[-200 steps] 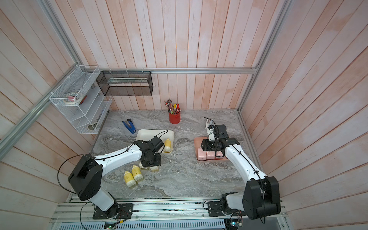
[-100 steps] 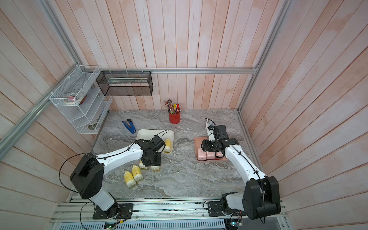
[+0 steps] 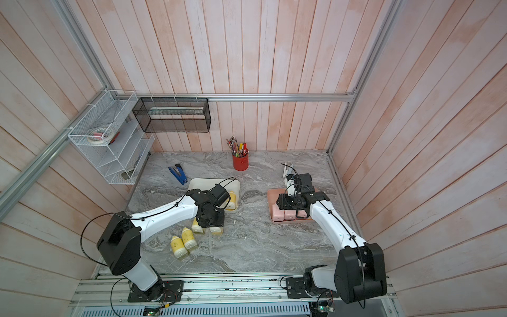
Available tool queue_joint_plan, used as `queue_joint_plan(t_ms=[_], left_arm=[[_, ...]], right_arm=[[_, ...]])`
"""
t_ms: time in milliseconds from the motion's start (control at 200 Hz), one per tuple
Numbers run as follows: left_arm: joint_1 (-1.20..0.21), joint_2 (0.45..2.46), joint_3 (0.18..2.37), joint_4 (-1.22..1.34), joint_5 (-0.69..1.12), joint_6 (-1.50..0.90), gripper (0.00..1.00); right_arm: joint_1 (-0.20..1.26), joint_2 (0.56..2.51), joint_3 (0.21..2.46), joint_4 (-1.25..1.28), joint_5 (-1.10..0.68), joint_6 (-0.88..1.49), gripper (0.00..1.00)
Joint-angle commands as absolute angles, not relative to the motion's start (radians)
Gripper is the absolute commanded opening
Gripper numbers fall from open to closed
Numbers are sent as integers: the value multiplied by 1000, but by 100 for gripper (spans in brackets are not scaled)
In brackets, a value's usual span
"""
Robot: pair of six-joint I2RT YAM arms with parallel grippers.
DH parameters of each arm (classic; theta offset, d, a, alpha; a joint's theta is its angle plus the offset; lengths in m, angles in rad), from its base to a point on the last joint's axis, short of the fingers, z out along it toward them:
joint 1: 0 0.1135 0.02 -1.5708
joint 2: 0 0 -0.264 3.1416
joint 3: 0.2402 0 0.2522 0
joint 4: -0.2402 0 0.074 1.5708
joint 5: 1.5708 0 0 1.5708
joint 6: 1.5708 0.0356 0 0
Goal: Place the pencil sharpeners by color into the storage box
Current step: Pick up the pencil sharpener from the center of the board, then place the pencil sharpener in the storage box.
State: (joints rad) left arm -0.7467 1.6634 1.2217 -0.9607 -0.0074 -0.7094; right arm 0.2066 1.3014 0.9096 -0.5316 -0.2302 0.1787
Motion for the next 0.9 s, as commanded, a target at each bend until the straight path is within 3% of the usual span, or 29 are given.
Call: queue_joint_plan(t_ms=[0,555,895], left_arm=[[-754,1619,1261,-1005,-21,-695,44],[-742,1585,1415,-1130,-98,-634,45],[-638,1609,1461,-1099,-80,-538,44]], right_arm=[[202,1291,889,-517,-242,172,58],[202,1297,908,-524,-232,178,58],[201,1287,916,-532,-226,176,59]])
